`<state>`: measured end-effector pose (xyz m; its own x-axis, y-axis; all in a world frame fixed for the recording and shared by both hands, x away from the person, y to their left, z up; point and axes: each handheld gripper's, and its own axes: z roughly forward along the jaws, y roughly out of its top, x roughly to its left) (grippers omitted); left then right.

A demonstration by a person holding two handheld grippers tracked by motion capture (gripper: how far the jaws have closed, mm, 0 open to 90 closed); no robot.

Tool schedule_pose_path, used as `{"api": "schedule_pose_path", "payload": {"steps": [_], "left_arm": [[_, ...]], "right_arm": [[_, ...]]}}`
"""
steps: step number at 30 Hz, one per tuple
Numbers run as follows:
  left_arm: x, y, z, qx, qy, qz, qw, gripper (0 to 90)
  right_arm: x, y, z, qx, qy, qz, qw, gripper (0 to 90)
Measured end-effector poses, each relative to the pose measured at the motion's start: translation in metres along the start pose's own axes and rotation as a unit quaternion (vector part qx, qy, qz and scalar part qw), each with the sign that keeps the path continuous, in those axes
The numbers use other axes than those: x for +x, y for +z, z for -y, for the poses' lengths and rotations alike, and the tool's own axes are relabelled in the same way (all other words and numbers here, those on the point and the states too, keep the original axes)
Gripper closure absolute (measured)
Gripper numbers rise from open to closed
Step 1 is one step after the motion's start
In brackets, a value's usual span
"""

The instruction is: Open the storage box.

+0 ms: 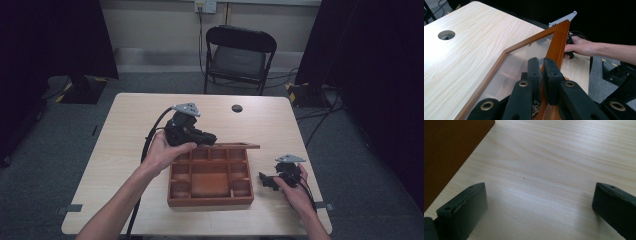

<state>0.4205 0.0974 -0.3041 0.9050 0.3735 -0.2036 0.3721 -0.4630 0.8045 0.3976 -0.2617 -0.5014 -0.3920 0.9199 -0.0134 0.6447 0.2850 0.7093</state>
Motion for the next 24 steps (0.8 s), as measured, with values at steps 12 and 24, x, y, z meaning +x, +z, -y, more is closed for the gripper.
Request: {"api": "schedule_pose_path", "payload": {"steps": [12,24], "left_arm": [[-0.0011,0.0008,0.0023,-0.003,0.000,0.003,1.0000,84.4],[-0.0005,0.0014,0.0012,-0.005,-0.001,0.001,1.0000,84.4]], "right_arm": [[0.0000,0.0000,0.0000,0.000,0.000,0.000,1.0000,0.0],[0.0000,0.0000,0.0000,0.000,0.000,0.000,1.0000,0.0]]}}
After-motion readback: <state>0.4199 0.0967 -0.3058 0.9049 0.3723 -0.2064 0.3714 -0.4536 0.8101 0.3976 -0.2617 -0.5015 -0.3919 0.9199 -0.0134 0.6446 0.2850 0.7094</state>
